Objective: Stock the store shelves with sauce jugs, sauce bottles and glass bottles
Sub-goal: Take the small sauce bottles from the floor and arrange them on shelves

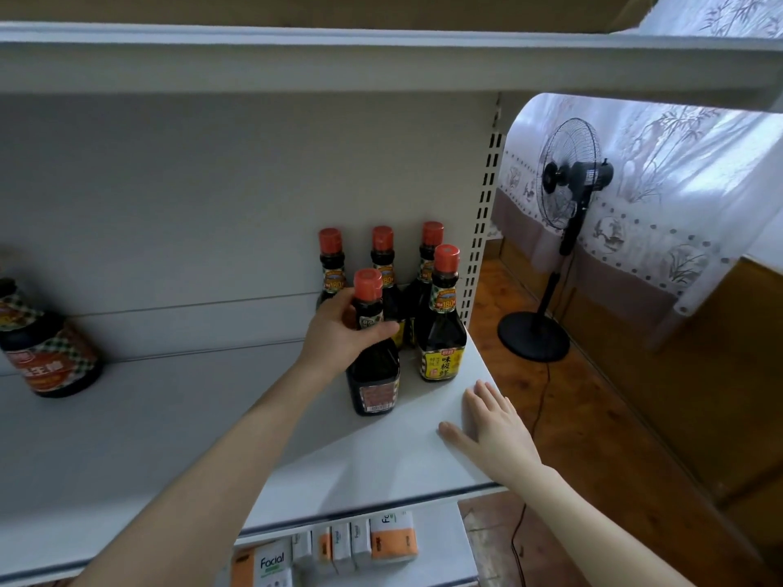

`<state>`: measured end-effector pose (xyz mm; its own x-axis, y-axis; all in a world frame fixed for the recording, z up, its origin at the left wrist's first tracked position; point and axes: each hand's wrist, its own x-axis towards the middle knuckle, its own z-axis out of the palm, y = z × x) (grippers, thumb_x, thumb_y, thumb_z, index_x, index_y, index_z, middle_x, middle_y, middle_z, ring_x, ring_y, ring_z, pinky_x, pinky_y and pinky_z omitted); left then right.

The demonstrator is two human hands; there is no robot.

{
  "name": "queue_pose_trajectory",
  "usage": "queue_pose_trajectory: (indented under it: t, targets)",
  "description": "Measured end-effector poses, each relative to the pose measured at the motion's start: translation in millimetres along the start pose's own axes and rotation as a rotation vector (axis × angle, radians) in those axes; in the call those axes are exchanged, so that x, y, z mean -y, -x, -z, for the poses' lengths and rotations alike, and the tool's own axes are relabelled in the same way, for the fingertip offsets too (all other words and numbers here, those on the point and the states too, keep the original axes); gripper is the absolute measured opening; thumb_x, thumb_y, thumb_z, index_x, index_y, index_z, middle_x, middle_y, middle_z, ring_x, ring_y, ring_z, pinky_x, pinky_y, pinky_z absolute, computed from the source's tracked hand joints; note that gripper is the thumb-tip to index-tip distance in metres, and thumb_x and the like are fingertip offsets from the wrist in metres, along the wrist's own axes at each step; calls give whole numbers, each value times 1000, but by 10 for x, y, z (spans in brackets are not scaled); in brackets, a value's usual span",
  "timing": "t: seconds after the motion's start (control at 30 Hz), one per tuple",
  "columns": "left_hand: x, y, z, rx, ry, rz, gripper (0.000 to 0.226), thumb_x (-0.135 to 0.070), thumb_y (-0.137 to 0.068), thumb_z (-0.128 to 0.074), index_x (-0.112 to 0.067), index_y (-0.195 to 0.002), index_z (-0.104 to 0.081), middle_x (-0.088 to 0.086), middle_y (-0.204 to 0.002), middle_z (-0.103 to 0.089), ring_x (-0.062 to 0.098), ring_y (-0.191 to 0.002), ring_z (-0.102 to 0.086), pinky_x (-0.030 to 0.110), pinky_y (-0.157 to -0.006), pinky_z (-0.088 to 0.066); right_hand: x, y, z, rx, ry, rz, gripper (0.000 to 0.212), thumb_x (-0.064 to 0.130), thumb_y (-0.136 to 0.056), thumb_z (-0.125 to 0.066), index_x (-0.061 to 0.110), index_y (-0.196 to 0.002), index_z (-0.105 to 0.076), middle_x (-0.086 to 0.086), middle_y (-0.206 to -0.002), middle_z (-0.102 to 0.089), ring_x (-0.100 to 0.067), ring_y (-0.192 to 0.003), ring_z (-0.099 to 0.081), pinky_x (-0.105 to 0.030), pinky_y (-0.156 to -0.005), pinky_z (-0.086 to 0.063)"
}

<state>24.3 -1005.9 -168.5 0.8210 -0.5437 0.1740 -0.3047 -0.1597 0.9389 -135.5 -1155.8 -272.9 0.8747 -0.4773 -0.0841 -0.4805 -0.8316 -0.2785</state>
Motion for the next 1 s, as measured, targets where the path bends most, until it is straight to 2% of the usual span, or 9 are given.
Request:
queue_pose_trajectory:
  t: [0.1, 0.17, 0.3, 0.47, 0.57, 0.67, 0.7, 0.8, 1.0]
  targets:
    - [17, -38, -31, -79, -45, -4, 45, -13, -67, -80, -21, -100, -51, -2, -93, -62, 14, -84, -60, 25, -78, -48, 15, 12, 16, -1, -9, 3, 118, 84, -53, 6, 16, -147, -17, -3, -157, -7, -18, -145, 1, -31, -116, -2]
    - [2, -52, -4, -26, 0, 15, 39, -6, -70, -77, -21, -93, -49, -5, -88, -61, 10, -80, -60, 21, -73, -46, 16, 19, 25, -4, -11, 8, 115, 86, -57, 0, 15, -146, -18, -3, -157, -8, -18, -145, 1, -30, -116, -3]
    - [-22, -66, -23, 92, 22, -19, 34, -2, -79, -68, -12, -107, -52, 2, -100, -62, 16, -93, -60, 25, -85, -45, -9, 7, -6, -16, 9, 14, 118, 84, -53, 8, 16, -146, -19, -3, -157, -8, -18, -145, 1, -30, -116, -4]
    - [44, -125, -92, 29, -99, -91, 37, -10, -75, -74, -17, -107, -57, -10, -83, -58, 2, -78, -57, 3, -68, -42, 30, 27, 47, -19, -20, 16, 112, 78, -56, 1, 14, -144, -21, -3, -157, -10, -17, -145, 0, -29, -116, -4]
    - [54, -176, -96, 28, -150, -109, 40, -9, -77, -72, -13, -113, -57, -13, -82, -57, 7, -78, -57, 2, -66, -41, 45, 47, 74, -18, -33, 22, 113, 78, -54, 2, 13, -144, -23, -3, -157, -11, -18, -145, 0, -29, -116, -4]
    - [59, -220, -126, -14, -193, -139, 39, -11, -76, -73, -11, -112, -58, -8, -82, -57, 14, -81, -57, 2, -64, -39, 40, 39, 67, -5, -33, 24, 113, 85, -58, -4, 13, -143, -24, -3, -157, -12, -18, -145, -2, -29, -116, -5]
    - [63, -234, -146, -34, -204, -141, 39, -12, -76, -74, -10, -111, -58, -5, -82, -57, 15, -81, -56, 2, -63, -38, 38, 37, 65, -7, -26, 28, 109, 86, -64, -10, 13, -143, -24, -2, -156, -12, -17, -145, -2, -29, -115, -6]
    - [75, -263, -195, -70, -222, -144, 38, -15, -75, -74, -10, -109, -58, -2, -85, -57, 15, -80, -55, 3, -62, -36, 26, 33, 63, -8, -13, 32, 85, 71, -82, -29, 12, -143, -25, -2, -156, -14, -17, -144, -4, -28, -115, -7]
    - [79, -322, -241, -88, -238, -178, 38, -13, -77, -73, -6, -112, -58, -2, -90, -57, 14, -84, -52, 9, -61, -33, 33, 36, 61, -15, -19, 23, 105, 77, -62, -6, 14, -144, -23, -2, -156, -13, -17, -144, -3, -29, -115, -6]
